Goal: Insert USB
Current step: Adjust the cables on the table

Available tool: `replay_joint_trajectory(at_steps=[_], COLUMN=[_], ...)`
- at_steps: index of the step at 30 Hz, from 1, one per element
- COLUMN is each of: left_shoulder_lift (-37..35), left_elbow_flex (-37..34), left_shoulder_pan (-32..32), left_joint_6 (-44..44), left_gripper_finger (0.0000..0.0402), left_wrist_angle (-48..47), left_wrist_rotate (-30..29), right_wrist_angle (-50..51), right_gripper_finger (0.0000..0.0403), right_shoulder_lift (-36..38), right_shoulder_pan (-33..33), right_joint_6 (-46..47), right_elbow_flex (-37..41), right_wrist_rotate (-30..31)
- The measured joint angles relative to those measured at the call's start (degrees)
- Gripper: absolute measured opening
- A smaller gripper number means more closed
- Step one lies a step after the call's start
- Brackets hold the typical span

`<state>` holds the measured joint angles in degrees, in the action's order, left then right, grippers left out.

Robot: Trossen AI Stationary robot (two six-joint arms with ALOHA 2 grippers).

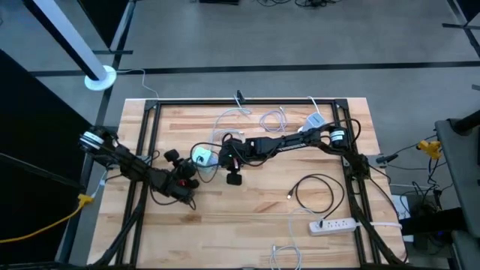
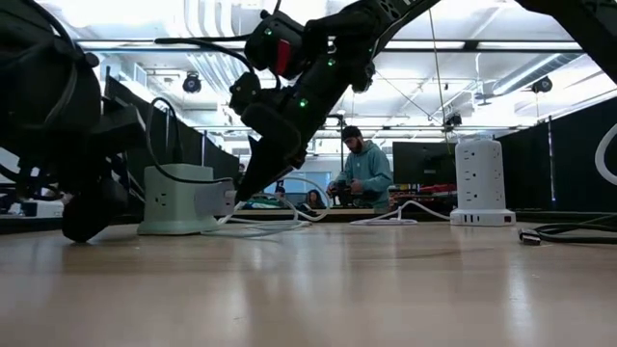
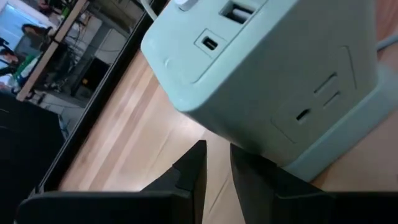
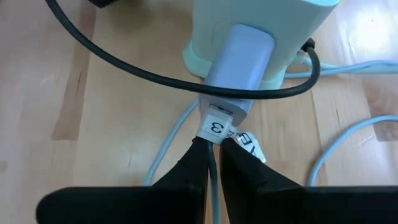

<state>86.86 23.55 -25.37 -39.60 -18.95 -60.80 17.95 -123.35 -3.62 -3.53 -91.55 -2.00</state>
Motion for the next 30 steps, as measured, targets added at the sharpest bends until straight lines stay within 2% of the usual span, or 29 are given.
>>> replay_joint_trajectory(at_steps=[15,20,26,30], left_shoulder_lift=[-0.01,0.03,-0.02,-0.01], left_elbow_flex=[0.37,0.04,1.10,3.42], left_shoulder_pan=[0.66,0.62,0.31,-0.38], left_joint_6=[-0.08,-7.15,-11.16,-10.81], left_gripper_finger=[0.0063,0.0063,0.0058,0.0041], left_wrist_angle=[0.17,-1.19,0.47,1.17], left_wrist_rotate=[1.82,3.65,10.43,14.67], right_wrist_angle=[-0.19,0.17,3.40,3.60], right_gripper_finger=[0.0031,0.0039,0.0100,0.0148], right_shoulder_lift=[0.00,0.00,1.82,3.09], right_shoulder_pan=[0.00,-0.07,-0.52,-0.71], right_joint_6=[-0.47,-2.36,-5.58,-6.51], right_elbow_flex=[0.00,-0.10,-0.33,-0.42], right_wrist_rotate=[0.90,1.53,2.50,0.37])
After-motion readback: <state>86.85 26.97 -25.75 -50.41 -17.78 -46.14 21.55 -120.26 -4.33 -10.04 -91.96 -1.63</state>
